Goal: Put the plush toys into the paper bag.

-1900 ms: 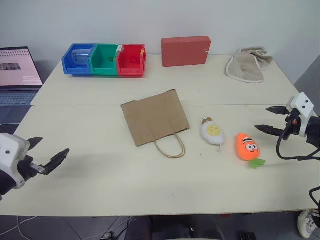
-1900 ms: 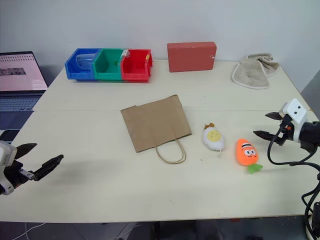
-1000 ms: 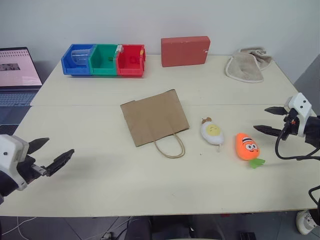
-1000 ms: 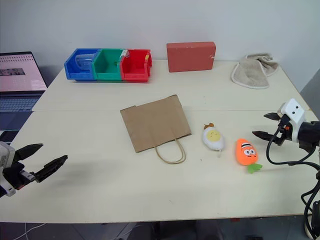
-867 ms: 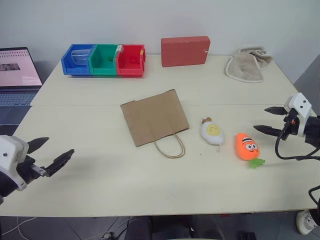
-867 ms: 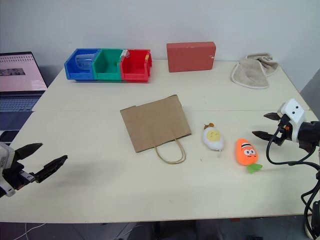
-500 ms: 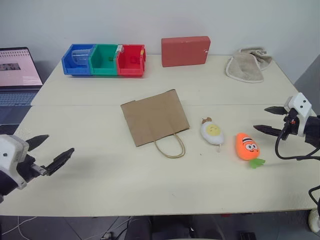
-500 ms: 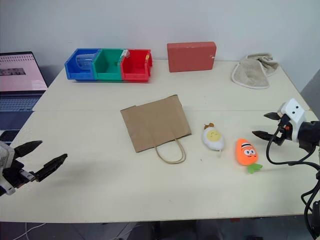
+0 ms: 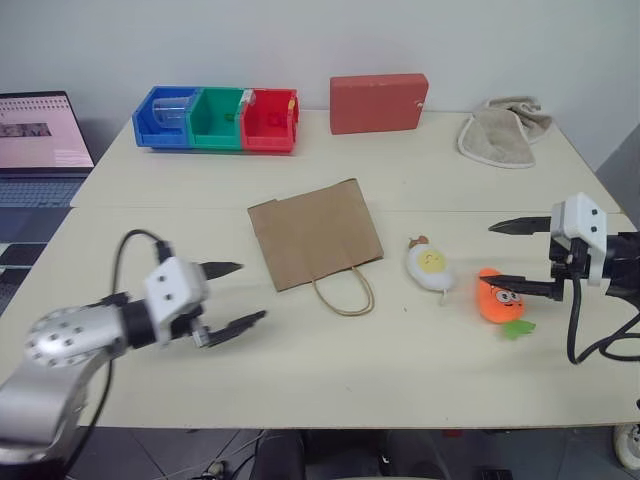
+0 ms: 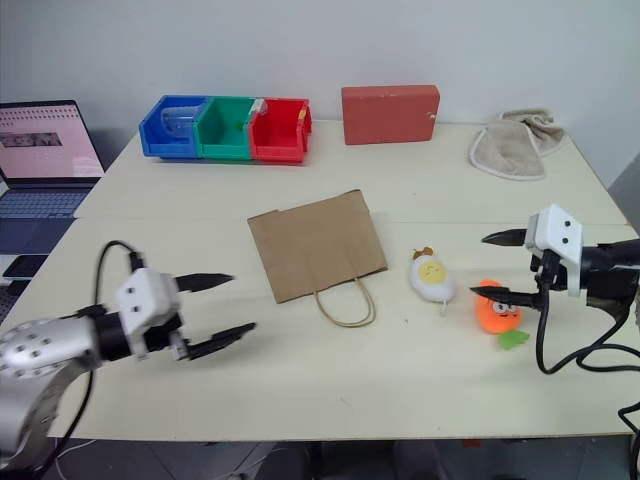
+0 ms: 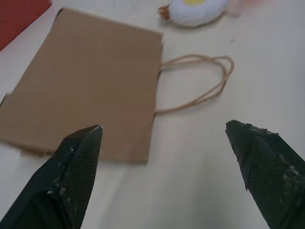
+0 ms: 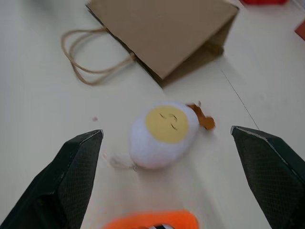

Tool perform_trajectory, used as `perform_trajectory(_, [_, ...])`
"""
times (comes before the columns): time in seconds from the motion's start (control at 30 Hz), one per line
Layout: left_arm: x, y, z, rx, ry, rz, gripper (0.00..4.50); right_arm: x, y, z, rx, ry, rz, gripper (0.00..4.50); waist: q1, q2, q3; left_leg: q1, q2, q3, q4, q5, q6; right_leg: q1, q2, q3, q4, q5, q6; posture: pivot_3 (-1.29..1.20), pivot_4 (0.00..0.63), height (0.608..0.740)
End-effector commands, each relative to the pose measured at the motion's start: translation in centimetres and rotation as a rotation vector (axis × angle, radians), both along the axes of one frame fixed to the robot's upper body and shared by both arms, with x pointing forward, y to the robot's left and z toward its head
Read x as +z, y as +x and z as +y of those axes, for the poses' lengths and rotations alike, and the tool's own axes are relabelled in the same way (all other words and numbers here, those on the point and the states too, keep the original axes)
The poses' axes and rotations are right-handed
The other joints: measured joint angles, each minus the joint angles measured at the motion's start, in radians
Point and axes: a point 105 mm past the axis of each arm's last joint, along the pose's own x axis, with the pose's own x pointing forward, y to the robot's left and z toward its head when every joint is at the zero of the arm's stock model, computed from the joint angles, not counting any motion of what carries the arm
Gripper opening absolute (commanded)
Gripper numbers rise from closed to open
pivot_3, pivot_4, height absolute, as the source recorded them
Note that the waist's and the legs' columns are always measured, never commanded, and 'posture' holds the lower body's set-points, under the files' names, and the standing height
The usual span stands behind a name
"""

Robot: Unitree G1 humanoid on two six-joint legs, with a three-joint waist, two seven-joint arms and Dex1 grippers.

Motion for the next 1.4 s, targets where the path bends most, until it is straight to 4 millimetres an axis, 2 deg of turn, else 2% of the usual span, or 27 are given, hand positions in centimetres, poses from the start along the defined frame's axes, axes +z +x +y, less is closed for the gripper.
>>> perform_trajectory(0.03, [-1.1,0.2,-2.5,-0.108,0.005,0.009,4.41,0.7,-1.3,1.3,0.025,0.007,-0.017,4.5,0.0,0.0,0.0,0.0,0.0,0.0,0.0,0.0,0.0,0.0,0.0,0.0,0.0,0.0,0.0,0.0,0.15,0.74])
perform_trajectory(0.2, [-2.7,1.5,-6.0,-0.208,0.007,0.002,4.41,-0.4,-3.0,1.8,0.01,0.01,0.032,4.5,0.01,0.0,0.0,-0.001,0.0,-0.001,0.0,0.0,0.0,0.0,0.001,0.0,0.0,0.0,0.001,0.0,0.15,0.74])
perform_trajectory(0.5, [-5.2,4.0,-8.6,-0.267,0.057,-0.04,4.41,-1.0,-5.0,2.4,-0.022,0.034,0.083,4.5,0.01,0.0,0.0,-0.002,0.0,-0.001,0.001,0.0,0.0,0.0,0.001,0.0,0.0,0.001,0.001,0.0,0.15,0.74])
perform_trajectory(0.63, [-5.5,4.6,-9.4,-0.291,0.053,-0.044,3.56,-0.9,-5.4,2.4,-0.044,0.044,0.083,4.5,0.011,0.0,0.0,-0.003,-0.001,-0.002,0.002,0.0,0.0,0.0,0.001,0.0,-0.001,0.001,0.002,0.0,0.15,0.74])
perform_trajectory(0.8, [-5.6,4.4,-9.5,-0.316,0.047,-0.036,1.95,-1.0,-5.9,2.2,-0.067,0.047,0.095,4.5,0.011,0.0,0.0,-0.003,0.0,-0.003,0.002,0.0,0.0,0.0,0.001,-0.001,-0.001,0.004,0.006,0.0,0.15,0.74])
perform_trajectory(1.0, [-5.8,3.6,-9.3,-0.371,0.042,0.03,0.03,-1.6,-5.8,1.9,-0.13,0.034,0.098,4.5,0.011,0.0,0.0,-0.004,-0.001,-0.003,0.003,0.0,0.0,0.0,0.001,-0.001,-0.001,0.003,0.005,0.0,0.15,0.74])
perform_trajectory(1.17, [-5.2,3.3,-9.4,-0.392,0.028,0.05,0.01,-1.8,-5.7,2.1,-0.138,0.04,0.099,4.5,0.011,-0.001,0.0,-0.005,-0.001,-0.003,0.003,0.0,0.0,0.0,0.001,-0.001,-0.001,0.003,0.005,0.0,0.15,0.74])
perform_trajectory(1.27, [-4.0,3.3,-9.0,-0.4,0.013,0.054,0.0,-1.7,-5.9,2.6,-0.12,0.06,0.106,3.93,0.01,-0.001,0.0,-0.005,-0.001,-0.003,0.003,0.0,0.0,0.0,0.001,-0.001,-0.002,0.003,0.005,0.0,0.15,0.74])
perform_trajectory(1.4, [-0.7,4.2,-8.1,-0.364,-0.061,0.048,0.0,-2.2,-6.4,4.0,-0.075,0.086,0.125,2.59,0.01,-0.001,0.0,-0.005,0.0,-0.004,0.004,0.0,0.0,0.0,0.001,-0.001,-0.002,0.003,0.005,0.0,0.15,0.74])
